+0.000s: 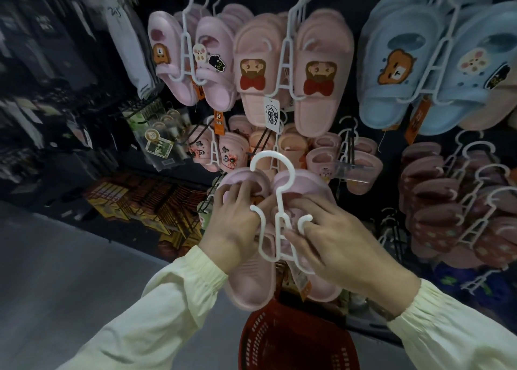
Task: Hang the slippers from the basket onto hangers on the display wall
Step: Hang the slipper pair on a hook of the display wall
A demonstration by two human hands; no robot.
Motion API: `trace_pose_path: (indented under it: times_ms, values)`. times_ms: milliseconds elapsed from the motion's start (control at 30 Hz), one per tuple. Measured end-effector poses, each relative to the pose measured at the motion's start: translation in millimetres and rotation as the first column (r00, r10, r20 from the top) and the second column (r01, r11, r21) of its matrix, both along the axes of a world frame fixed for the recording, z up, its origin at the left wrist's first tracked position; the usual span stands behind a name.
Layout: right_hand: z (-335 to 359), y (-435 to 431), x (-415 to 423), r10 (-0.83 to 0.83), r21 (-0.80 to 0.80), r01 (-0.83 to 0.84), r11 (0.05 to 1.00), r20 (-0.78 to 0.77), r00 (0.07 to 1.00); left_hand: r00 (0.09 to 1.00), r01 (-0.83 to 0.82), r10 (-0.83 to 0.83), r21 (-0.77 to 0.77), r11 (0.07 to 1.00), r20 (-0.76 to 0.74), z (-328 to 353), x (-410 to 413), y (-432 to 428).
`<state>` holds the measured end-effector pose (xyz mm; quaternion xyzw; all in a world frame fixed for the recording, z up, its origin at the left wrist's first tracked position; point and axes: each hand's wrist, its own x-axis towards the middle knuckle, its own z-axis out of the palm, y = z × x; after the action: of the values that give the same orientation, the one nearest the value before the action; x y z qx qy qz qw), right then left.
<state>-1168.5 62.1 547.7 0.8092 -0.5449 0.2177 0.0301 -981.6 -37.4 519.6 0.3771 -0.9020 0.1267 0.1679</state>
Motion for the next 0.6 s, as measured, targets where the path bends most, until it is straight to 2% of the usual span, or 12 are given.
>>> trace_pose_path:
  times_ms: [300, 467, 600]
  values:
    - [-2.2, -2.4, -0.1, -0.016, 0.143, -0.008, 0.990, 0.173, 0.985, 0.998, 0.029, -0.030, -0.025, 0.999, -0.063, 5.4, 5.6, 10.1]
    - [-8.6, -3.5, -6.4, -0.096, 0.108, 0.074, 0.991, 0.215, 0.972, 0.999, 0.048, -0.047, 0.034, 0.998, -0.026, 2.4, 6.1, 16.8]
    - [-12.2, 1.4, -3.3, -0.131, 0.101, 0.101, 0.990, 0.369, 0.920, 0.996, 0.084, -0.083, 0.060, 0.995, -0.022, 2.2, 3.5, 22.7]
